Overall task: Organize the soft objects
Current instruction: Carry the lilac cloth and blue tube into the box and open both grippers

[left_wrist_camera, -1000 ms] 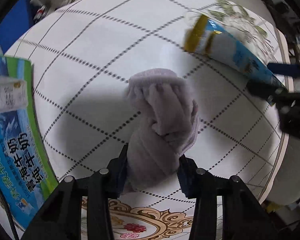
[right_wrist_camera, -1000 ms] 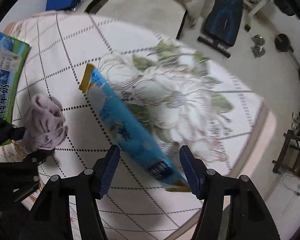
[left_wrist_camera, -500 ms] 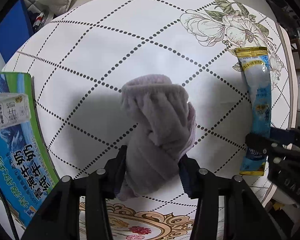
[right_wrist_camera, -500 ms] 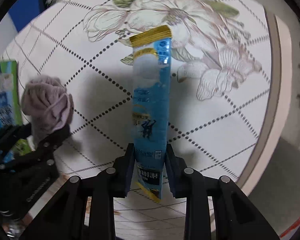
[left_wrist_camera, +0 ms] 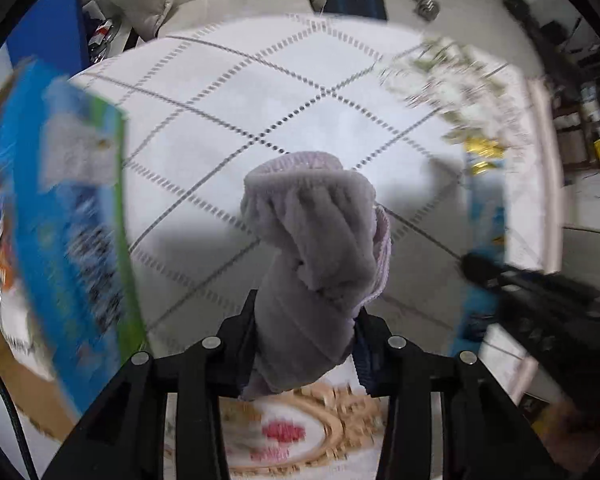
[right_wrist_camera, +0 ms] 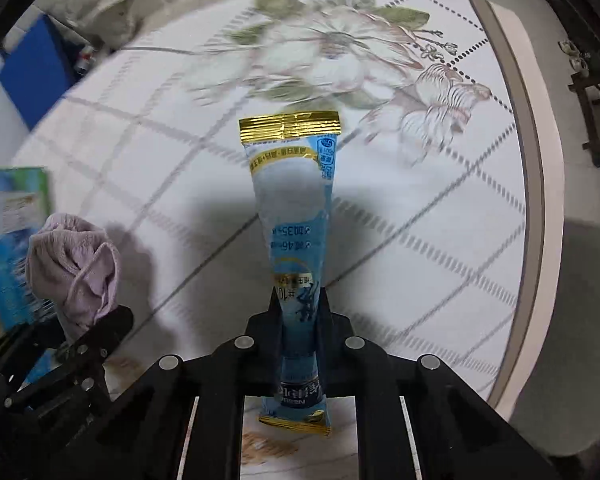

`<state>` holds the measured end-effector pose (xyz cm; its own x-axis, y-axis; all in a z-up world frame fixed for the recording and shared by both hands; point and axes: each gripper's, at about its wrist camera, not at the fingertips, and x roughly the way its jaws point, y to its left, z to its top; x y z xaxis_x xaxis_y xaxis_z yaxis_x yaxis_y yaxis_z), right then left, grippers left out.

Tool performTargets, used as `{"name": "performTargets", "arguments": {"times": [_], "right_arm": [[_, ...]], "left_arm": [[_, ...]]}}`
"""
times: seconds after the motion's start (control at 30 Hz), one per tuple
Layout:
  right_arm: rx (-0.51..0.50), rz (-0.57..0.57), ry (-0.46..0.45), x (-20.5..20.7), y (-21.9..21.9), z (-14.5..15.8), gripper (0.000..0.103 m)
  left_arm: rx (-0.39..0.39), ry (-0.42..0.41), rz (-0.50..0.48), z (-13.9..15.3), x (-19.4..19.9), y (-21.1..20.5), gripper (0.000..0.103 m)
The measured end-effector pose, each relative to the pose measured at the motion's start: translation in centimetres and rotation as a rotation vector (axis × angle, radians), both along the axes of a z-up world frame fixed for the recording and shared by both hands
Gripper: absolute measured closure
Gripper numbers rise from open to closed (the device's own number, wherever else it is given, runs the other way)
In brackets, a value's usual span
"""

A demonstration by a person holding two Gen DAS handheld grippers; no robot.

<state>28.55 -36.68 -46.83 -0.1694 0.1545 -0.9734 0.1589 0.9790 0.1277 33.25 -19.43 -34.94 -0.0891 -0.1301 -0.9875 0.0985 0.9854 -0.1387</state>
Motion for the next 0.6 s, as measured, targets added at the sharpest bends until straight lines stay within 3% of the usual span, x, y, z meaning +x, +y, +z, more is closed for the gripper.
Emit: {"name": "performTargets", "arguments": {"times": [0.17, 0.27, 0.43, 0.5, 0.6], "right_arm": [[0.164, -0.028, -0.103, -3.8, 5.0, 7.6, 0.089], [0.251, -0.009, -0.17, -5.6, 9.9, 12.5, 0.089], [0.29, 0.042, -0.25, -6.6, 20.6, 16.3, 0.089], [0.3, 0.048, -0.239, -7.1, 25.1, 16.4, 0.089], [0.249, 0.061, -0.23, -6.6, 28.5, 15.2, 0.089]], "left_arm": [[-0.082, -0.072, 0.039, 8.3, -2.6, 7.9, 0.066], [-0.106, -0.045, 0.091, 10.7, -4.1, 13.9, 0.066], [-0.123, 0.033, 0.192, 10.1, -4.9, 22.1, 0.066], [-0.14, 0.086, 0.222, 8.7, -4.5, 24.4, 0.066], [-0.146, 0.135, 0.228, 6.8, -3.7, 25.8, 0.066]]}}
